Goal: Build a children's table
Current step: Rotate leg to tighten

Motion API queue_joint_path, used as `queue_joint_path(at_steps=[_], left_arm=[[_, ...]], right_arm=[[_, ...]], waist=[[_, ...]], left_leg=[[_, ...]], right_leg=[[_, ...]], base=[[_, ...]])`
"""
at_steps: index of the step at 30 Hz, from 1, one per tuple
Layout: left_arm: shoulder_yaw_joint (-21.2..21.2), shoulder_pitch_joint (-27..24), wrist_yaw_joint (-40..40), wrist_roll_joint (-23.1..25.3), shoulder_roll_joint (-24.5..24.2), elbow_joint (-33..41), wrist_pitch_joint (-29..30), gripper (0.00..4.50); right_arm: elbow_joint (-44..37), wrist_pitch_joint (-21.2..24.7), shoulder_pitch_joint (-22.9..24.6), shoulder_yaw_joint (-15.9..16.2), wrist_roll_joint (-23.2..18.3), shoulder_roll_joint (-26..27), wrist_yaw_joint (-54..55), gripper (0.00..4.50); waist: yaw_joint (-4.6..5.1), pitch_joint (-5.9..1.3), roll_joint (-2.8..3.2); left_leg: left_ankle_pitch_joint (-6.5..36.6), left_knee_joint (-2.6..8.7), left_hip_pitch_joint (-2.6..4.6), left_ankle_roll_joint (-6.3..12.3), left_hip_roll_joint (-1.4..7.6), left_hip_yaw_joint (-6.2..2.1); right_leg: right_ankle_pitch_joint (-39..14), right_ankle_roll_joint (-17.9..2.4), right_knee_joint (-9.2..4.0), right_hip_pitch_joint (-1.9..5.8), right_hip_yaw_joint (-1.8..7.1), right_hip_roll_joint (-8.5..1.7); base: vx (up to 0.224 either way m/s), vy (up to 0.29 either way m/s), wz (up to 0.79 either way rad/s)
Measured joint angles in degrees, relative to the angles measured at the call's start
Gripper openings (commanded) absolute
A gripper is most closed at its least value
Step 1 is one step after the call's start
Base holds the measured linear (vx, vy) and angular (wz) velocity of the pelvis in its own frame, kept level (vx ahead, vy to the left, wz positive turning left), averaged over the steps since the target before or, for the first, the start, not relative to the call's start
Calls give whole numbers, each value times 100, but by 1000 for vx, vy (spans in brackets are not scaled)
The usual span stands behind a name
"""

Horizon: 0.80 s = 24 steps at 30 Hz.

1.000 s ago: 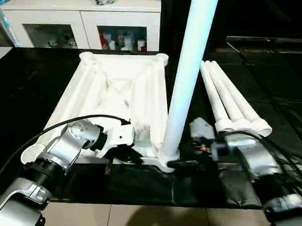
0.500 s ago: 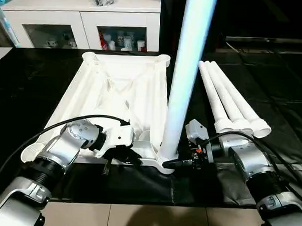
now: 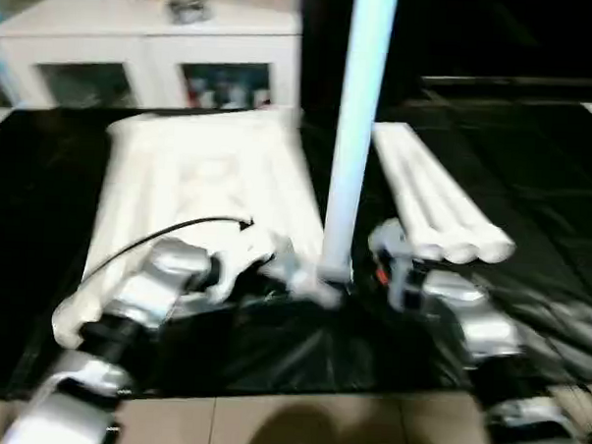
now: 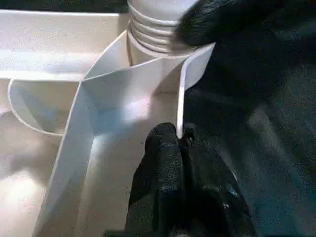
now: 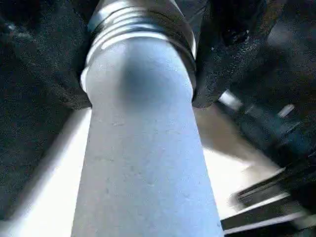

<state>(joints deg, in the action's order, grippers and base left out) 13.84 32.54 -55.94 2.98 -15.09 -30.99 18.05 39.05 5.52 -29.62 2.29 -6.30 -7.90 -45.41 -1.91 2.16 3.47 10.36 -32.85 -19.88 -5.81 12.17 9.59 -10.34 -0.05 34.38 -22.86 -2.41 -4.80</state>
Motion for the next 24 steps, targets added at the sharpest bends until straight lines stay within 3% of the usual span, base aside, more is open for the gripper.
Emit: queue_joint_path(at_steps=[4, 7, 9, 13, 18, 24], left_arm=[[-269, 123, 998, 63, 559, 21, 636, 0], [-323, 127, 1353, 74, 756, 112, 831, 0], [-290, 127, 1368, 95, 761, 154, 851, 0], [-263, 122, 1363, 124, 746, 234, 851, 0], [-218, 116, 1251, 114, 637, 326, 798, 0], [-69, 79, 575, 46, 172, 328, 272, 0]], right_arm=[[388, 2, -343, -190, 197, 403, 1392, 273], [510, -8, -463, -233, 254, 514, 1819, 273], [506, -20, -464, -260, 255, 528, 1842, 328], [500, -110, -464, -335, 234, 606, 1842, 378], [464, -256, -441, -339, 186, 607, 1698, 416], [139, -481, -144, -141, 99, 77, 481, 440]], waist=[[37, 1, -1], [31, 3, -10], [29, 3, -11], [26, 1, -8], [18, 2, -8], [-23, 2, -8]], left_leg=[[0, 6, -13, 3, -27, -12], [0, 5, -20, 6, -32, -10], [0, 6, -23, 7, -33, -7], [0, 8, -23, 7, -31, -6], [1, 31, -28, 5, -28, -6], [1, 31, -97, 38, -22, -11]], right_leg=[[0, 1, -30, -16, -21, -27], [0, 1, -45, -17, -26, -39], [1, 0, -46, -17, -23, -41], [15, -4, -35, -20, -24, -40], [51, -13, -33, -30, -32, -39], [40, 4, -35, -79, -55, -40]], base=[[0, 0, 0], [0, 0, 0], [0, 0, 0], [0, 0, 0], [0, 0, 0], [0, 0, 0]])
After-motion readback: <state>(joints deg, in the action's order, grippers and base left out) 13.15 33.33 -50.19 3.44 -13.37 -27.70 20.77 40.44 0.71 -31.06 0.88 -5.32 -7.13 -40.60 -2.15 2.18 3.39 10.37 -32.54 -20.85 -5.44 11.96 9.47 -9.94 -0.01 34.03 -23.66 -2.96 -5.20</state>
